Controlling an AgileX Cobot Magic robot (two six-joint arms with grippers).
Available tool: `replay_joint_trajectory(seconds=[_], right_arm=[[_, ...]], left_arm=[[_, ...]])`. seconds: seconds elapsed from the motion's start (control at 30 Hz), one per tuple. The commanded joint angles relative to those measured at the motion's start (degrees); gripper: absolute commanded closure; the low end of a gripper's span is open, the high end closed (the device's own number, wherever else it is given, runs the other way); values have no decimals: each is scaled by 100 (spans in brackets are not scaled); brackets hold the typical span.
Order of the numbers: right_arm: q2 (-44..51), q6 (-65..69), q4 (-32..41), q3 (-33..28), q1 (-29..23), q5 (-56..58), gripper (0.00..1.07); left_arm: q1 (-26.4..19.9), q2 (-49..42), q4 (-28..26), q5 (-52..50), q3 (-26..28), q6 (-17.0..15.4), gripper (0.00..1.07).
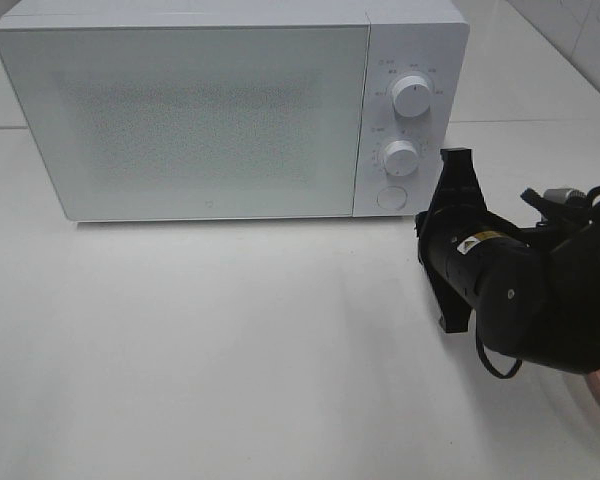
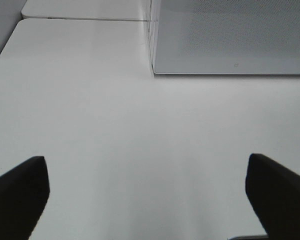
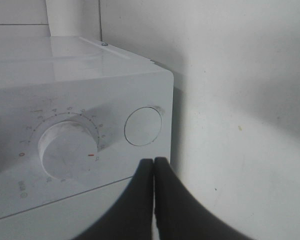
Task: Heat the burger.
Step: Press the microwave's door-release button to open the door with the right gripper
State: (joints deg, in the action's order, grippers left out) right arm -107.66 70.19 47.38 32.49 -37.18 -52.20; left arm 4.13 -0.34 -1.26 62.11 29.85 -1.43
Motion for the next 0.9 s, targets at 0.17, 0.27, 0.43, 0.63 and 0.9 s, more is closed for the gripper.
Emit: replay_joint_trajectory(seconds=[0.17,0.27,0.43,0.63,0.9], right_arm=[[-321,34,-441,527,390,304,107],[-435,63,-435,653,470,327,107],[-625,189,-476,814,516,350,107],[-785,189,-567,1031,584,355,107],[-1140,401,-670,1329,653,401,107]], left_arm=[[-6,-120,-6,-74,-17,-6,7],[-6,-120,-6,-74,-17,-6,7],[-6,-120,-6,-74,-17,-6,7],[-6,-103,-6,-74,-17,-6,7],[-6,-80,-6,-74,-17,-6,7]])
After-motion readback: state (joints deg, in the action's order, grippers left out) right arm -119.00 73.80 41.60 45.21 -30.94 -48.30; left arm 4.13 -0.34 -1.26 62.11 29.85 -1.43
